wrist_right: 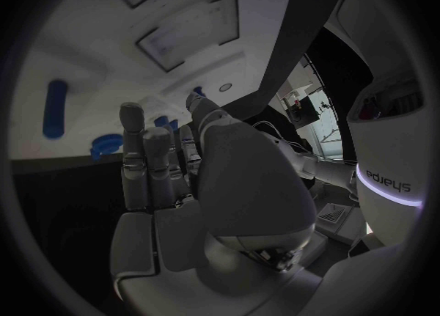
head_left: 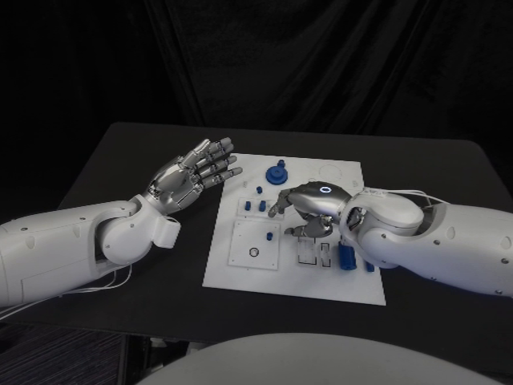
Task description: Assemble the parts on the task board
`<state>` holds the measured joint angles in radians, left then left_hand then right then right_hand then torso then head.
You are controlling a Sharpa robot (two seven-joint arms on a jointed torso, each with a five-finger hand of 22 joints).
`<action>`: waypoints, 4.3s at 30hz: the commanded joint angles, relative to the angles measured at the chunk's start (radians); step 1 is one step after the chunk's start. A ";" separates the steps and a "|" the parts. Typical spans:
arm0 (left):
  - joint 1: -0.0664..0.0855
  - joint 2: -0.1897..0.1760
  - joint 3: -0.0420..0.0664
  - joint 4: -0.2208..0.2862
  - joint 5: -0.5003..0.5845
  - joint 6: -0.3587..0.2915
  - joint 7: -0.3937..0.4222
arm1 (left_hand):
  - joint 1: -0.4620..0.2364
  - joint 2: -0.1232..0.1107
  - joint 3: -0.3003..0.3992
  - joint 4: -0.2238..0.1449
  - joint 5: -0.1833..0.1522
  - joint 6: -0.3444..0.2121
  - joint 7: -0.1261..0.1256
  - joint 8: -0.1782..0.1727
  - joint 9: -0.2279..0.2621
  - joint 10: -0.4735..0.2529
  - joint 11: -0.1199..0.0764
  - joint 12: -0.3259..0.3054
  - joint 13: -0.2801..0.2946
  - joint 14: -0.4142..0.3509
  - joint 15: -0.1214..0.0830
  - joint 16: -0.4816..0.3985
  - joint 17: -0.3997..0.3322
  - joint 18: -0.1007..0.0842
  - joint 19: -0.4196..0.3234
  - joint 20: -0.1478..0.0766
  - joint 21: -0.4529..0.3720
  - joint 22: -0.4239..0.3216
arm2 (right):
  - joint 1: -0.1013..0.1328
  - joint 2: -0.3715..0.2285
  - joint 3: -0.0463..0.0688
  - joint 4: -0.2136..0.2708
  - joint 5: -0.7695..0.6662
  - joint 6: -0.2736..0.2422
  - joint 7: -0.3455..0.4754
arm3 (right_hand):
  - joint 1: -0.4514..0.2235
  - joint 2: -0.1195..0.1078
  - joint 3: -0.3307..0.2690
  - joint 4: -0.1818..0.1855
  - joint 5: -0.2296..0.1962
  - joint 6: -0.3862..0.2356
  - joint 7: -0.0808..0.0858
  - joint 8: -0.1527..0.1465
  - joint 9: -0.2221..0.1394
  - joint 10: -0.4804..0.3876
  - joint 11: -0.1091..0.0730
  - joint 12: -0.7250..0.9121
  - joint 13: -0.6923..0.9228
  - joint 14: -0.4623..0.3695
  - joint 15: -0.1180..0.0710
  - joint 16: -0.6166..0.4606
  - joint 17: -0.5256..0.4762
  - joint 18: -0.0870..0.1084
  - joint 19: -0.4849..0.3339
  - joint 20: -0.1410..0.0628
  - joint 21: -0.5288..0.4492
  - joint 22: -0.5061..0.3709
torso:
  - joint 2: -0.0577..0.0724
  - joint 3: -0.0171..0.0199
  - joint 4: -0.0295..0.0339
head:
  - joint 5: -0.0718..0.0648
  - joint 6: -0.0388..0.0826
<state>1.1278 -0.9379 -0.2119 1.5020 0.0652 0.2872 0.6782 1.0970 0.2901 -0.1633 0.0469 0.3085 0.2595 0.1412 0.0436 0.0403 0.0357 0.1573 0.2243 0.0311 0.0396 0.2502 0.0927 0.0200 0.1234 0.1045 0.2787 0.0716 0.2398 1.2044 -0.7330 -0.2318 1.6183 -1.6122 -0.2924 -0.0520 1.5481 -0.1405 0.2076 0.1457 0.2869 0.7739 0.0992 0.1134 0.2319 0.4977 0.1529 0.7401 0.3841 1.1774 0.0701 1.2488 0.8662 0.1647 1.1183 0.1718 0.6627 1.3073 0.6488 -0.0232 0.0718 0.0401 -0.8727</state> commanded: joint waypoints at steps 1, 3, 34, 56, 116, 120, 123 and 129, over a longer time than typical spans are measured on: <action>-0.002 -0.003 0.001 0.006 0.002 0.006 0.015 | 0.006 0.002 0.009 0.000 0.006 0.008 0.021 0.004 0.001 -0.002 -0.006 0.005 0.001 -0.007 0.000 0.008 0.001 -0.019 0.003 0.005 -0.003 -0.001 | 0.038 -0.034 0.001 0.028 -0.007 -0.002 -0.016 | 0.018 -0.005 0.025 -0.007 0.111 0.060 0.026 0.027 0.010 0.034 -0.004 0.007 -0.012 0.009 -0.004 0.007 0.003 0.002 0.017 -0.004 0.026 0.045 | 0.001 0.0007 -0.0009 | -0.004 0.000; -0.002 -0.005 0.001 0.007 0.002 0.004 0.015 | 0.006 0.001 0.010 -0.001 0.007 0.008 0.021 0.004 0.001 -0.002 -0.006 0.006 0.002 -0.007 0.000 0.009 0.001 -0.019 0.004 0.005 -0.003 -0.001 | 0.058 -0.058 0.000 0.045 -0.007 0.017 -0.029 | 0.013 -0.009 0.034 -0.005 0.130 0.070 0.022 0.030 0.011 0.045 -0.006 0.004 -0.022 0.009 -0.006 0.007 -0.001 0.001 0.018 -0.006 0.031 0.047 | 0.001 0.0005 -0.0017 | -0.005 0.000; -0.003 0.001 0.001 0.002 0.030 0.009 0.007 | 0.015 0.003 0.025 -0.015 0.020 0.031 0.036 0.012 0.005 0.003 0.002 0.016 0.003 -0.008 -0.001 0.010 0.001 -0.014 0.005 0.011 -0.003 -0.004 | 0.056 -0.158 -0.015 -0.007 0.012 0.055 -0.062 | -0.059 -0.022 0.011 0.058 -0.017 0.088 0.002 -0.017 -0.033 0.177 -0.016 -0.142 -0.181 0.128 -0.015 0.056 0.069 -0.028 0.147 -0.014 0.184 0.078 | -0.003 -0.0004 0.0010 | -0.014 0.000; -0.006 0.006 0.001 -0.002 0.030 0.021 -0.014 | 0.026 0.003 0.050 -0.029 0.032 0.046 0.046 0.018 0.006 0.006 0.010 0.022 0.003 -0.008 -0.003 0.013 0.001 -0.011 0.006 0.012 -0.004 -0.007 | 0.015 -0.113 -0.015 -0.070 0.012 0.021 -0.039 | 0.003 -0.005 0.091 0.032 0.080 0.172 0.029 0.012 -0.027 0.321 -0.036 -0.200 -0.239 0.149 -0.034 0.061 0.084 -0.033 0.173 -0.033 0.208 0.090 | 0.000 0.0014 -0.0007 | -0.012 0.000; -0.009 0.026 0.001 -0.024 0.030 0.060 -0.066 | 0.028 0.004 0.081 -0.038 0.036 0.064 0.055 0.027 0.009 0.013 0.023 0.041 0.005 -0.009 -0.007 0.016 0.002 -0.008 0.006 0.011 -0.004 -0.010 | 0.013 0.066 -0.014 0.095 -0.218 0.049 -0.062 | 0.000 0.011 0.115 -0.016 0.054 0.309 0.015 0.091 0.095 0.603 -0.101 -0.335 -0.293 0.227 -0.092 0.081 0.166 -0.053 0.243 -0.088 0.327 0.117 | -0.003 -0.0009 0.0025 | 0.056 0.000; -0.009 0.031 0.001 -0.027 0.030 0.063 -0.067 | 0.027 0.004 0.083 -0.037 0.036 0.064 0.056 0.027 0.009 0.014 0.024 0.041 0.006 -0.009 -0.007 0.016 0.002 -0.007 0.007 0.012 -0.004 -0.010 | 0.004 0.078 -0.014 0.085 -0.221 0.050 -0.067 | -0.001 0.011 0.115 -0.016 0.050 0.309 0.016 0.091 0.096 0.604 -0.101 -0.337 -0.293 0.226 -0.091 0.079 0.163 -0.053 0.242 -0.088 0.325 0.116 | -0.003 0.0009 0.0064 | 0.052 0.000; -0.009 0.032 0.001 -0.030 0.030 0.063 -0.067 | 0.027 0.004 0.083 -0.037 0.036 0.064 0.056 0.027 0.009 0.014 0.024 0.041 0.006 -0.009 -0.007 0.016 0.002 -0.007 0.007 0.012 -0.004 -0.010 | 0.000 0.084 -0.013 0.075 -0.223 0.050 -0.070 | -0.002 0.010 0.115 -0.017 0.048 0.307 0.016 0.089 0.096 0.603 -0.100 -0.340 -0.293 0.225 -0.091 0.079 0.164 -0.053 0.242 -0.088 0.325 0.116 | -0.003 0.0017 0.0086 | 0.050 0.000; -0.009 0.032 0.001 -0.031 0.030 0.065 -0.070 | 0.024 0.003 0.087 -0.036 0.036 0.067 0.057 0.029 0.009 0.015 0.027 0.045 0.006 -0.008 -0.007 0.018 0.002 -0.007 0.007 0.012 -0.005 -0.011 | -0.012 0.093 -0.013 0.062 -0.223 0.043 -0.069 | -0.002 0.010 0.116 -0.019 0.046 0.301 0.018 0.084 0.097 0.599 -0.098 -0.348 -0.294 0.224 -0.089 0.078 0.165 -0.053 0.241 -0.087 0.325 0.116 | -0.003 -0.0007 0.0086 | 0.050 0.000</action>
<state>1.1193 -0.9075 -0.2119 1.4708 0.0929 0.3328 0.6032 1.1184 0.2952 -0.0806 0.0109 0.3410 0.3202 0.1446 0.0657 0.0477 0.0483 0.1771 0.2660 0.0357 0.0360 0.2466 0.1043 0.0206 0.1233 0.1117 0.2859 0.0716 0.2306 1.1971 -0.6412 -0.2459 1.6821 -1.8158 -0.2549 -0.0989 1.5392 -0.1265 0.3257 0.1319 0.3353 1.0805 0.1167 0.1989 0.2610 1.0936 0.0539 0.3945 0.0910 1.4061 -0.0212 1.3327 1.0304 0.1244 1.3671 0.0858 0.9910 1.3074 0.6455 -0.0224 0.0797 0.0895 -0.8727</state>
